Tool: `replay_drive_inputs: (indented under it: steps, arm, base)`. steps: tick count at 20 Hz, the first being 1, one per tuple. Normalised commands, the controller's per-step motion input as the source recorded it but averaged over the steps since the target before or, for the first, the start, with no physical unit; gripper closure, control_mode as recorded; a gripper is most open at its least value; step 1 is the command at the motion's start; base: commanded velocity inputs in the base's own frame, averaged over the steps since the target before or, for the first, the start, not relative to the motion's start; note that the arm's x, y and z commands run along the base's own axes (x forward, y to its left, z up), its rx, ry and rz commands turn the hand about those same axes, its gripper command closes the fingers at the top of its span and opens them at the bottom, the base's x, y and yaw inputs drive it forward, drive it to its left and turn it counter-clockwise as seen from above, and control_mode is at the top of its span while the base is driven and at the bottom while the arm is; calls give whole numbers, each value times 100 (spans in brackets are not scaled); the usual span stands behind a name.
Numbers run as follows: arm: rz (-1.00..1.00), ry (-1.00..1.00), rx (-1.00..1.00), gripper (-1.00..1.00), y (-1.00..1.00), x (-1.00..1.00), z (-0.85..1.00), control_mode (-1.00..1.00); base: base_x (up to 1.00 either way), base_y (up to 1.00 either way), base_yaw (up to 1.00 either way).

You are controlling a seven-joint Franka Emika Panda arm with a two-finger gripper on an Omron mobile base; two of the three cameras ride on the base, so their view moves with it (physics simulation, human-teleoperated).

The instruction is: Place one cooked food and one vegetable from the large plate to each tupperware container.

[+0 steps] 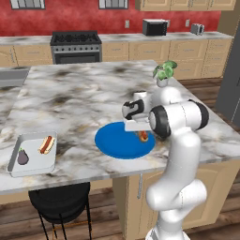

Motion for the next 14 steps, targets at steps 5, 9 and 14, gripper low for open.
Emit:
replay_drive_inputs:
  steps: [5,9,14]
  arm:
    - [-2,0,0,100,0,-63,8,-100]
    - [-2,0,0,100,0,-63,33,-100]
    - [0,-1,0,100,8,-62,74,-100]
  base:
    - [0,0,0]
    - [0,0,0]
    - [0,0,0]
